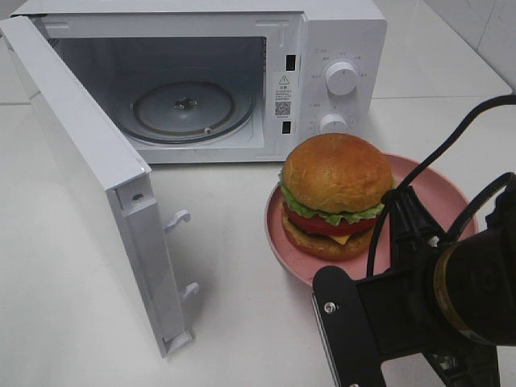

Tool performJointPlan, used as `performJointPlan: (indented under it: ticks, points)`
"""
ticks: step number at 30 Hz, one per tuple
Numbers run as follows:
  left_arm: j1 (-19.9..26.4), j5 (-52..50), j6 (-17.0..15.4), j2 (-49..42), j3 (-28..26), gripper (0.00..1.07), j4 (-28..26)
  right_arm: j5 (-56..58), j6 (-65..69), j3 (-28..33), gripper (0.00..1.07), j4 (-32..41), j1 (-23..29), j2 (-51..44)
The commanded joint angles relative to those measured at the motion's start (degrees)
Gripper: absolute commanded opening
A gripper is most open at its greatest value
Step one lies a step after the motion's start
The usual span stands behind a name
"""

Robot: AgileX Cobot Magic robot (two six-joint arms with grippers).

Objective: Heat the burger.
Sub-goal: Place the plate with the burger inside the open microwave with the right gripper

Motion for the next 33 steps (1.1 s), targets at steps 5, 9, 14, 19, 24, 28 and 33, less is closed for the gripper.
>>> performJointPlan:
  ticks: [5,9,14,19,24,28,33]
  points:
    - [0.17,-0.74,-0.17,-1.03,0.17,0.96,-0.11,-2.64,-4.81,-0.52,0.00,-3.67,0.06,-0.40]
    - [0.17,-0.74,-0.17,-1.03,0.17,0.96,-0.11,-5.44,-4.41,-0.52,0.00,-3.67,-1.49,-0.63]
    - [0.17,-0.74,-0.17,-1.03,0.17,0.96,-0.11,-7.73,-12.49,-0.52,0.00,-3.27,-5.79,-1.43]
    - [0.17,-0.74,-0.17,-1.03,0.17,0.96,-0.11,-10.66,-21.66,-0.74,0.00,-0.17,-10.03,-2.81]
    - [0.17,-0.74,-0.23,-1.03,0.17,0.96,-0.11,-12.09,-30.37,-1.60,0.00,4.01,-13.75,-3.84]
    - [0.17,-0.74,-0.23,-1.03,0.17,0.96,-0.11,-12.66,-39.53,-2.46,0.00,9.85,-17.07,-4.13]
    - [0.17,-0.74,-0.23,-1.03,0.17,0.96,-0.11,-13.41,-51.74,-3.15,0.00,17.02,-21.43,-4.13]
